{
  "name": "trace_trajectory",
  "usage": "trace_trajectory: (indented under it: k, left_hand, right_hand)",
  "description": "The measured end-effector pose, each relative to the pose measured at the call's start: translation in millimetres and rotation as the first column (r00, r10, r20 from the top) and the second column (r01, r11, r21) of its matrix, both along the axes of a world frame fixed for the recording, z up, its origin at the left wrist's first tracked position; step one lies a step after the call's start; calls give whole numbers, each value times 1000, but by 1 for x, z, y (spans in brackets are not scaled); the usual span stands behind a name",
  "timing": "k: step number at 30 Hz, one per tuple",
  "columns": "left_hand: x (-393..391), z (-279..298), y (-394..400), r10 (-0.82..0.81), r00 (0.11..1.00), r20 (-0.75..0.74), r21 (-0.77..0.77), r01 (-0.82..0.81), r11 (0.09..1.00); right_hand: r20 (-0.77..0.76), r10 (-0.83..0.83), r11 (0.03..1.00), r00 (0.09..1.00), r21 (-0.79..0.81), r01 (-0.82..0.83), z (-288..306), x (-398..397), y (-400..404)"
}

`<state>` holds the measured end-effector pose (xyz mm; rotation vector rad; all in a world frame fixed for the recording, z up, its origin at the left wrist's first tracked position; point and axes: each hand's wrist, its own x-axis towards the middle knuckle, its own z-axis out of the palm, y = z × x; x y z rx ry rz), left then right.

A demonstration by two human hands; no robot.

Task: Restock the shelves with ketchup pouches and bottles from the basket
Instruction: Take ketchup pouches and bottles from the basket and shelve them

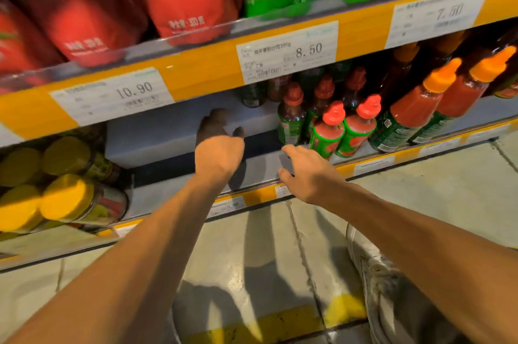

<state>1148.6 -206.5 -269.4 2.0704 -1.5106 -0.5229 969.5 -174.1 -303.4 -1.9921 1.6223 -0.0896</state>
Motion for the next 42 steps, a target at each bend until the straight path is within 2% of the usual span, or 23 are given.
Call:
trace_trajectory:
  k: [3,8,13,18,24,27,33,37,39,42]
  left_hand:
    - [11,16,43,24,1000,-9,143,-23,989]
    - [26,75,101,31,999,21,243,-35,969]
    - [46,171,159,64,988,144,153,-86,984]
    - [102,272,229,189,959,212,-4,-192,981]
    - [196,341,339,435,879,194,-94,-425,900]
    - [234,346,403,568,806,163,-110,-558,823]
    - [276,314,532,799,599,-58,-60,-801,596]
    - [298,272,595,874,470,-122,27,-879,476]
    - [306,246,617,896,413,-164,95,-897,431]
    - [312,203,635,918,281,-280,209,-915,345]
  right_hand:
    - [-19,-20,1000,1000,15,20,31,1,10]
    - [14,-49,999,999,-6,49,98,11,37]
    - [158,8,993,987,-114,10,180,49,80]
    - [297,191,972,935,-191,-138,253,106,123]
    - [284,503,848,816,-345,-403,329,210,174]
    - [252,611,776,751,-379,-504,350,267,207]
    - [261,766,643,588,-330,-691,352,363,284]
    - [221,839,543,498,-269,-795,329,414,333]
    - [201,867,492,455,-206,-846,311,436,355]
    - [173,889,443,424,-89,-892,276,461,381]
